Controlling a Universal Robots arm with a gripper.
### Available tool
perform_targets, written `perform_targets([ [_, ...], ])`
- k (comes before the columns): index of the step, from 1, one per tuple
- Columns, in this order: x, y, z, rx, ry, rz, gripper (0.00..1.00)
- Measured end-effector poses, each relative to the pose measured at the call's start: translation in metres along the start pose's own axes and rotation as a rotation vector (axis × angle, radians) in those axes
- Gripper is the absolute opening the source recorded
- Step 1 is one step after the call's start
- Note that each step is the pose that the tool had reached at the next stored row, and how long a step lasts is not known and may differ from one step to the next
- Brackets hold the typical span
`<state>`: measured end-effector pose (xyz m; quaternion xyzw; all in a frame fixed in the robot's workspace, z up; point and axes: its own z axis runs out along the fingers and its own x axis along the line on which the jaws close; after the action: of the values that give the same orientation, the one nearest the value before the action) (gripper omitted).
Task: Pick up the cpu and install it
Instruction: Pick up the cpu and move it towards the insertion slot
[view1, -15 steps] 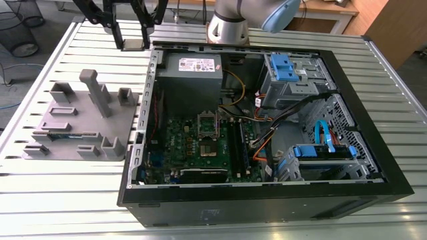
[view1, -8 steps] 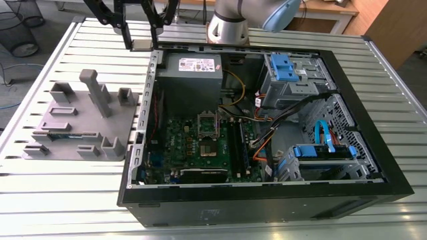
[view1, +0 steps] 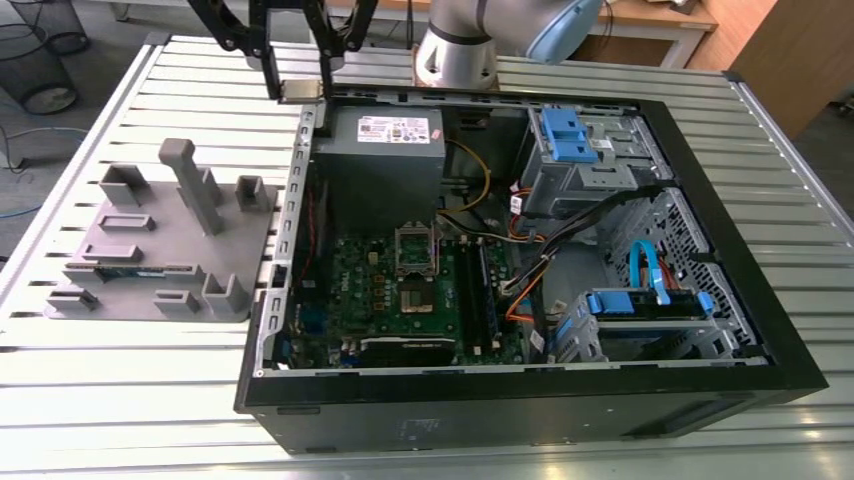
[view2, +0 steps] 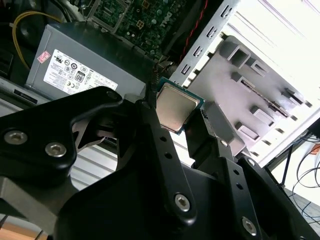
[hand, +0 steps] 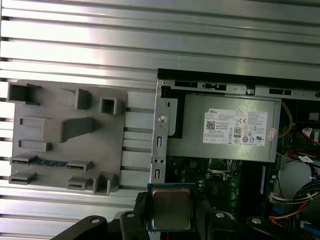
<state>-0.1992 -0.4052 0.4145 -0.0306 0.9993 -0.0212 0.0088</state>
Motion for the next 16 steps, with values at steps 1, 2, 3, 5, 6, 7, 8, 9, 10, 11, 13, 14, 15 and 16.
perform_targets([
  [1,-0.0017,-0.0001,0.0000,0.0000,0.0000,0.000,0.47],
  [2,-0.0035,-0.0002,0.0000,0.0000,0.0000,0.000,0.47],
  [3,-0.0052,-0.0003,0.0001,0.0000,0.0001,0.000,0.47],
  [5,-0.0086,-0.0005,0.0001,0.0000,0.0001,0.000,0.47],
  [6,-0.0105,-0.0006,0.0002,0.0001,0.0001,0.000,0.47],
  [7,-0.0126,-0.0008,0.0002,0.0000,0.0001,0.000,0.47],
  [8,-0.0143,-0.0009,0.0002,0.0000,0.0001,0.000,0.47],
  [9,-0.0160,-0.0010,0.0003,0.0000,0.0001,0.000,0.47],
  [10,-0.0179,-0.0011,0.0003,0.0001,0.0001,0.000,0.47],
  [11,-0.0197,-0.0012,0.0004,0.0000,0.0000,0.000,0.47],
  [13,-0.0236,-0.0014,0.0004,0.0000,0.0001,0.000,0.47],
  [14,-0.0257,-0.0016,0.0005,0.0000,0.0000,0.000,0.47],
  [15,-0.0277,-0.0017,0.0005,0.0000,0.0000,0.000,0.47],
  [16,-0.0296,-0.0018,0.0005,0.0000,0.0000,0.000,0.47],
])
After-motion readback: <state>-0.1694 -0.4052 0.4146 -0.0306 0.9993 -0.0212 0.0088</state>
